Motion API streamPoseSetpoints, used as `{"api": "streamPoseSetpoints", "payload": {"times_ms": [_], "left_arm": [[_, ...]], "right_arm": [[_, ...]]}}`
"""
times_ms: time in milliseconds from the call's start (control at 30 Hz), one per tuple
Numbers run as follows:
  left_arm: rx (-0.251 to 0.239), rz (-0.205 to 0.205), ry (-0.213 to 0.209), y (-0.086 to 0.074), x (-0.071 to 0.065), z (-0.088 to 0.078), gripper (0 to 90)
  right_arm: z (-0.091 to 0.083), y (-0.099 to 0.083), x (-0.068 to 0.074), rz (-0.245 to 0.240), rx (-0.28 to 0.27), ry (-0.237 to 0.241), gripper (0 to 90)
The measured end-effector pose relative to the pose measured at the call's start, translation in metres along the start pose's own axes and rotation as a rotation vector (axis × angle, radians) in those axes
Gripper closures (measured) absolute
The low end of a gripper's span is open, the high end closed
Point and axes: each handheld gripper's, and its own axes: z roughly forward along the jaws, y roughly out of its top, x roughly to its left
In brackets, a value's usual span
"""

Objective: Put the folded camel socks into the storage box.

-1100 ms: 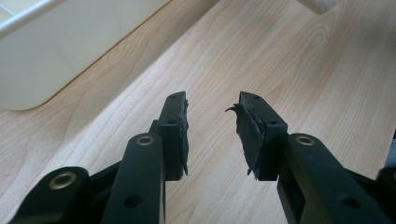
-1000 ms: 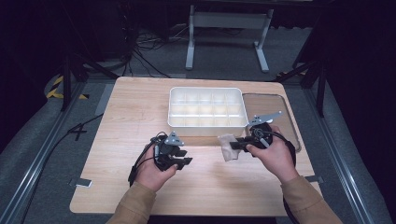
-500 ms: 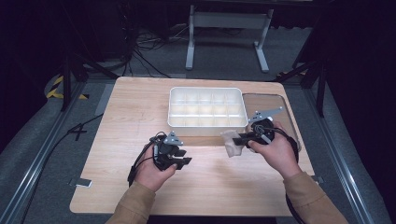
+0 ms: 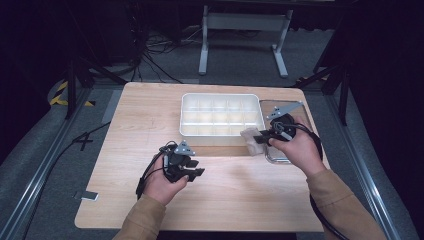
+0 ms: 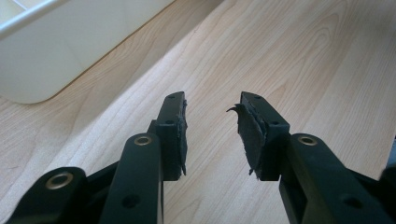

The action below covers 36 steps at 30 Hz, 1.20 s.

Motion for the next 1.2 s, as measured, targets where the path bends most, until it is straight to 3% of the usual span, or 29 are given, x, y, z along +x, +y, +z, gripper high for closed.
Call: {"api": "streamPoseSetpoints", "payload": {"times_ms": [233,500,633,700,933,1200], "left_arm": [[-0.006,-0.002,-0.013,0.0,0.001,-0.001,62.9],[-0.002,-0.002,-0.006,-0.002,0.002,-0.003,62.0],[-0.003,-0.01,-0.003,-0.006,0.003,-0.006,62.3],[-0.004,-0.007,-0.004,-0.007,0.003,-0.008,62.3],[-0.003,-0.009,0.001,-0.009,0.004,-0.01,62.5],[-0.009,-0.021,-0.015,-0.009,0.004,-0.01,62.4]], "right_arm": [[-0.002,0.012,-0.013,-0.078,0.034,-0.023,75.6],[0.0,0.022,-0.029,-0.114,0.059,-0.046,75.5],[0.001,0.024,-0.036,-0.13,0.053,-0.037,75.4],[0.003,0.026,-0.043,-0.163,0.045,-0.01,75.4],[0.008,0.029,-0.059,-0.165,0.063,-0.038,75.3],[0.014,0.031,-0.073,-0.115,0.063,-0.071,75.1]]}}
